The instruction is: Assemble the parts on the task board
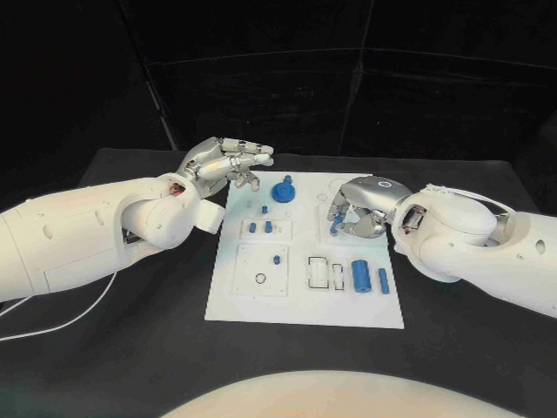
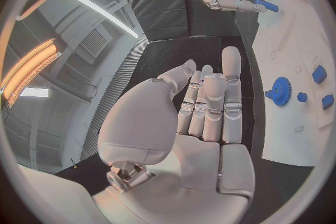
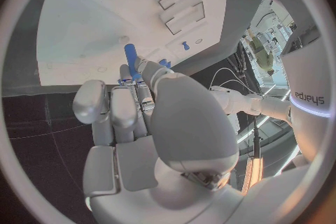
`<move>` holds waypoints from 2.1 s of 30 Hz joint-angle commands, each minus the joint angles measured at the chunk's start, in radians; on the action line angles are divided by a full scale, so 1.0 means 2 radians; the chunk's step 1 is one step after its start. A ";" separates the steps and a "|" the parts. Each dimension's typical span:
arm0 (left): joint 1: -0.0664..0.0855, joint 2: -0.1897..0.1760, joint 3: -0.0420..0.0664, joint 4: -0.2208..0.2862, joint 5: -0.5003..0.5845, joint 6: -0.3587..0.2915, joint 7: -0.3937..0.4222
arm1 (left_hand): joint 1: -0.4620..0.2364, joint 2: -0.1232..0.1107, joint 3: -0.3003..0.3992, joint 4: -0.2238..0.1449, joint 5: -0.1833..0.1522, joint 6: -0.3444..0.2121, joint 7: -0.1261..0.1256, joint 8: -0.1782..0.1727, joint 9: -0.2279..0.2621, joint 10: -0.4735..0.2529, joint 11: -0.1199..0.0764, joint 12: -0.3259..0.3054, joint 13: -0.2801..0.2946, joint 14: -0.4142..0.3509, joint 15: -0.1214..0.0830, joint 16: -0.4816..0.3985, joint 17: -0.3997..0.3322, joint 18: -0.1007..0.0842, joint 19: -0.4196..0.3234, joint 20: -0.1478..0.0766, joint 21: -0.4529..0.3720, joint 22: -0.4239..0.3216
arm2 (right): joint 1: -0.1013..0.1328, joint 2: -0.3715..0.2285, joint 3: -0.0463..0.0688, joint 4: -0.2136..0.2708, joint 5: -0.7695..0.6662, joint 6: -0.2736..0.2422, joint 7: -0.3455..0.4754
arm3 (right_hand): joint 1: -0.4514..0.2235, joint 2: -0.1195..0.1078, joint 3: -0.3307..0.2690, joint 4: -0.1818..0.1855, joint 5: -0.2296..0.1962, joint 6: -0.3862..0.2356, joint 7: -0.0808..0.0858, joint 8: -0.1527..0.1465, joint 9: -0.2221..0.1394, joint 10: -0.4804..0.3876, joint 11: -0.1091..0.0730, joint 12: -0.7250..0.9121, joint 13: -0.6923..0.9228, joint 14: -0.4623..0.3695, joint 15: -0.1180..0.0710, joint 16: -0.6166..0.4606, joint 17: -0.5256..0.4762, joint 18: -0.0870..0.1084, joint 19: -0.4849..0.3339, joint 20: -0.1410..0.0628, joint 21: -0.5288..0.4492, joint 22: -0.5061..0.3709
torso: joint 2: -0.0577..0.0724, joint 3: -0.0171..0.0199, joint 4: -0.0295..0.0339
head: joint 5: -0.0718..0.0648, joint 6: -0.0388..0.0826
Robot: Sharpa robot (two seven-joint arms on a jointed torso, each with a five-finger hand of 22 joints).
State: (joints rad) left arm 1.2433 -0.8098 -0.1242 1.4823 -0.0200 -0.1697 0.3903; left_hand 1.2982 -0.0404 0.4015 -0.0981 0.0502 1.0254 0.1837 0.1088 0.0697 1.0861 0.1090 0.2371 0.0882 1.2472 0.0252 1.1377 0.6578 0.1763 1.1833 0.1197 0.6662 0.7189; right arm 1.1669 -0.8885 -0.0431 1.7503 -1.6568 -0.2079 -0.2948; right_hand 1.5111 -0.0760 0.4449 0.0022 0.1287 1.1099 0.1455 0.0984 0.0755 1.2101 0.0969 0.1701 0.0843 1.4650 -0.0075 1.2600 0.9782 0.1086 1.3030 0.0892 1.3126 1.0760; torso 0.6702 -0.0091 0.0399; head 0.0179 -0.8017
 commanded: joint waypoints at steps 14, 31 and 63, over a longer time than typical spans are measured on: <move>0.000 0.002 0.000 -0.002 -0.002 0.007 0.009 | -0.005 0.001 -0.002 0.002 0.000 -0.003 0.000 0.003 -0.001 -0.005 0.001 0.003 0.000 -0.003 0.000 0.000 -0.002 0.003 -0.002 0.002 -0.004 -0.001 | -0.001 0.035 0.000 0.046 0.040 -0.056 0.070 | -0.012 -0.011 0.029 -0.017 0.012 0.006 0.002 -0.004 -0.002 0.021 -0.013 -0.008 0.003 0.008 -0.004 0.004 0.000 -0.004 0.005 0.001 0.007 0.006 | 0.002 -0.0016 0.0018 | 0.005 -0.001; 0.001 0.001 0.000 -0.007 -0.002 0.005 0.011 | -0.005 0.001 -0.002 0.002 0.000 -0.003 0.000 0.003 -0.001 -0.005 0.001 0.003 0.000 -0.003 0.000 0.000 -0.002 0.003 -0.002 0.002 -0.004 -0.001 | -0.032 0.113 -0.014 -0.006 0.043 -0.030 0.093 | -0.019 -0.013 0.031 -0.018 0.016 0.004 0.002 -0.006 -0.002 0.020 -0.013 -0.011 0.003 0.008 -0.003 0.005 -0.001 -0.004 0.005 0.001 0.008 0.007 | 0.001 -0.0005 -0.0002 | 0.023 -0.007; 0.002 0.003 0.000 -0.004 -0.002 -0.007 0.019 | -0.001 0.002 -0.002 0.000 0.000 -0.004 0.000 0.003 0.000 -0.006 0.000 0.004 0.001 -0.003 0.000 0.001 -0.001 0.003 -0.001 0.002 -0.005 -0.002 | -0.045 0.147 -0.017 -0.035 -0.030 0.020 0.064 | -0.028 -0.013 0.030 -0.019 0.017 0.004 0.003 -0.007 -0.002 0.021 -0.013 -0.014 0.005 0.007 -0.003 0.004 -0.003 -0.004 0.003 0.002 0.007 0.005 | 0.001 -0.0009 -0.0008 | 0.032 -0.014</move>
State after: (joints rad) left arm 1.2444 -0.8035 -0.1242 1.4715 -0.0206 -0.1763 0.4034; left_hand 1.2982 -0.0403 0.3988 -0.0953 0.0502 1.0254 0.1837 0.1088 0.0700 1.0791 0.1091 0.2431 0.0882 1.2472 0.0252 1.1377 0.6541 0.1761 1.1833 0.1197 0.6623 0.7149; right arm 1.0760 -0.5961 -0.0774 1.6793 -1.6799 -0.1982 -0.1478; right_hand 1.4587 -0.1063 0.5019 -0.0340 0.1632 1.1129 0.1486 0.0891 0.0718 1.2149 0.1018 0.1410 0.0936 1.4649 -0.0073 1.2663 0.9728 0.1085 1.3100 0.0894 1.3241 1.0873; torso 0.6724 -0.0103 0.0400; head 0.0827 -0.8285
